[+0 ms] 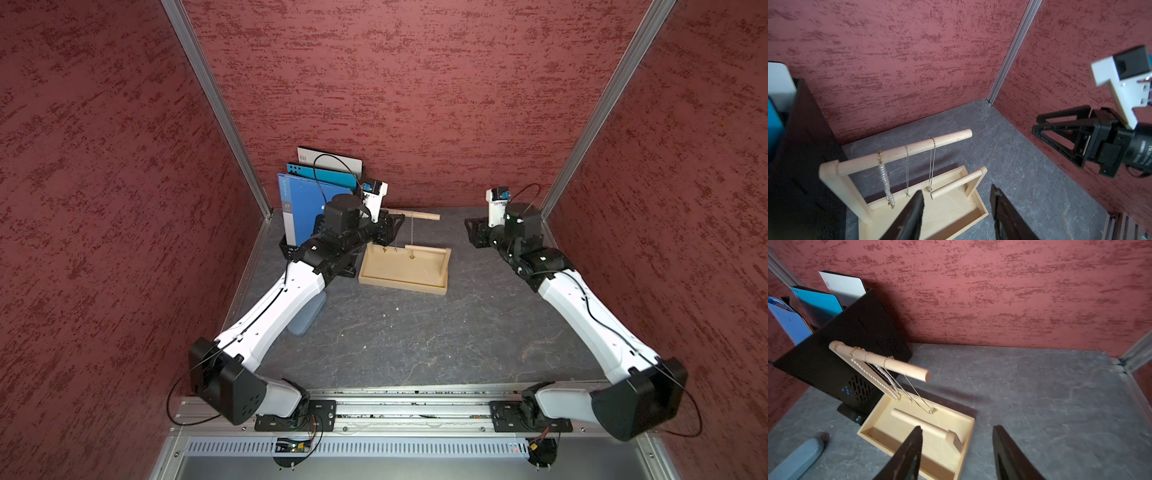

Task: Hang the necklace on the jewelry display stand
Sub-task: Hang the necklace on the stand, then reset both arms

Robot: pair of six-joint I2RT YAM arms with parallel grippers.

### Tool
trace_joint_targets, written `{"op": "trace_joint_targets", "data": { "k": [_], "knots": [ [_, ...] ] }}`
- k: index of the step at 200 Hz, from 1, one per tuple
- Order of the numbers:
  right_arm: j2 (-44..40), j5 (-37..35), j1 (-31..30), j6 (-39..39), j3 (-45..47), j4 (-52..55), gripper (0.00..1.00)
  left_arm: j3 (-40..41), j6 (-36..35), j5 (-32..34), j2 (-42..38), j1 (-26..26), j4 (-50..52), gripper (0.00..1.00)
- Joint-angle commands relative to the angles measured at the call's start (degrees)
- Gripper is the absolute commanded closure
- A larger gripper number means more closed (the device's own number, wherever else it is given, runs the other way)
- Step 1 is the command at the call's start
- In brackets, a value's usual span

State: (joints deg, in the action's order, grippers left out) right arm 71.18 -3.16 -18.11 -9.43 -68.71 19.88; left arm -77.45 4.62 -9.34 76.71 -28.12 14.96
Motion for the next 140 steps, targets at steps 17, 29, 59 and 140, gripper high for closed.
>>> {"op": "trace_joint_targets", "data": {
  "k": [17, 29, 59, 140],
  "knots": [
    [-12.37, -11.32, 0.14, -5.12, 13.32, -0.23, 0.13, 9.14, -3.27, 9.26, -11.48, 3.49, 5.19, 0.35],
    [-15.62, -12.85, 0.15, -4.23, 17.83, -2.24, 0.01, 13.90, -2.97, 11.24, -16.07, 5.37, 6.91, 0.31],
    [-19.92, -19.03, 0.12, -1.77, 26.04, -6.85, 0.01, 28.52, 2.10, 15.17, -26.55, 12.51, 8.61, 0.06],
    [-11.44, -23.99, 0.27, 8.93, 44.35, -38.40, 0.01, 51.12, -1.45, 14.75, -30.90, 21.48, -6.70, 0.01]
  ]
}}
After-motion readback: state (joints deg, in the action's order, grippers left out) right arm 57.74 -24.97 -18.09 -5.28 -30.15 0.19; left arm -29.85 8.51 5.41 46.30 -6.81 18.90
